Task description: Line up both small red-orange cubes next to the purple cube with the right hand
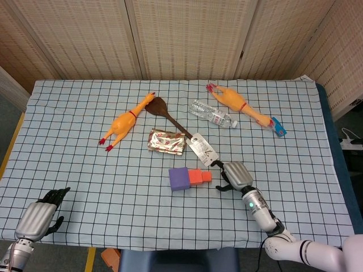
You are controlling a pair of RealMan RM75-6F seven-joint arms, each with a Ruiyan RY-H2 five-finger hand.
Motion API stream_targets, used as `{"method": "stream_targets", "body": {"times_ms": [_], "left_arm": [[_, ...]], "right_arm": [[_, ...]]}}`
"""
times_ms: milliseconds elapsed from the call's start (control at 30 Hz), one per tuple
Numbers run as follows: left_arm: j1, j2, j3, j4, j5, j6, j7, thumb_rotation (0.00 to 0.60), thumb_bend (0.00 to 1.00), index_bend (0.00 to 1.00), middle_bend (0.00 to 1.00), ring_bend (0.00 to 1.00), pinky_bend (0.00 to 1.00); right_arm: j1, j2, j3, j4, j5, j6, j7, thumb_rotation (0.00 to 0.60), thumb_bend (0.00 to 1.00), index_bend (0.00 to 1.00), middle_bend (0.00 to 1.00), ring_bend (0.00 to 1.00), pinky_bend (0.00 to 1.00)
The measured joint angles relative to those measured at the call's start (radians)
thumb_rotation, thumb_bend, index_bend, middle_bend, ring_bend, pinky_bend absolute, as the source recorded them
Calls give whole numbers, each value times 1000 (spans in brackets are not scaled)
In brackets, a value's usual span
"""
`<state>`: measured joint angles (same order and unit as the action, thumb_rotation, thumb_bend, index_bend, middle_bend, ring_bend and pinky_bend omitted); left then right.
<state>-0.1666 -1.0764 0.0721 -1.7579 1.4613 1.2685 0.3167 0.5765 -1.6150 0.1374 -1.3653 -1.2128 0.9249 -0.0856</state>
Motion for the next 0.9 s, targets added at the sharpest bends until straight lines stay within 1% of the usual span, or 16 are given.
{"method": "stream_targets", "body": {"times_ms": [167, 300, 400, 533, 900], "left_arm": [[-1, 0, 1, -1, -1, -3, 2, 600, 434, 57, 124, 117, 444], [0, 1, 0, 0, -1, -1, -2, 600, 433, 57, 123, 117, 444], [0, 1, 0, 0, 1, 0, -5, 600, 433, 57, 123, 117, 444], [0, 1, 1, 1, 4, 0, -5, 600, 433, 57, 124, 117, 444], [-1, 2, 2, -1, 3, -2, -4, 600, 433, 57, 123, 117, 444]], "right_arm": [[-1, 19, -1, -48, 59, -13, -74, 600, 229, 330, 898, 926, 879], [2, 12, -5, -48, 65, -18, -82, 600, 296, 347, 899, 928, 880], [5, 5, -7, -41, 61, -20, -77, 600, 326, 361, 902, 930, 881], [6, -5, -9, -31, 50, -18, -64, 600, 342, 369, 903, 931, 882], [5, -11, -18, -18, 6, -17, -4, 600, 342, 371, 904, 934, 883]]}}
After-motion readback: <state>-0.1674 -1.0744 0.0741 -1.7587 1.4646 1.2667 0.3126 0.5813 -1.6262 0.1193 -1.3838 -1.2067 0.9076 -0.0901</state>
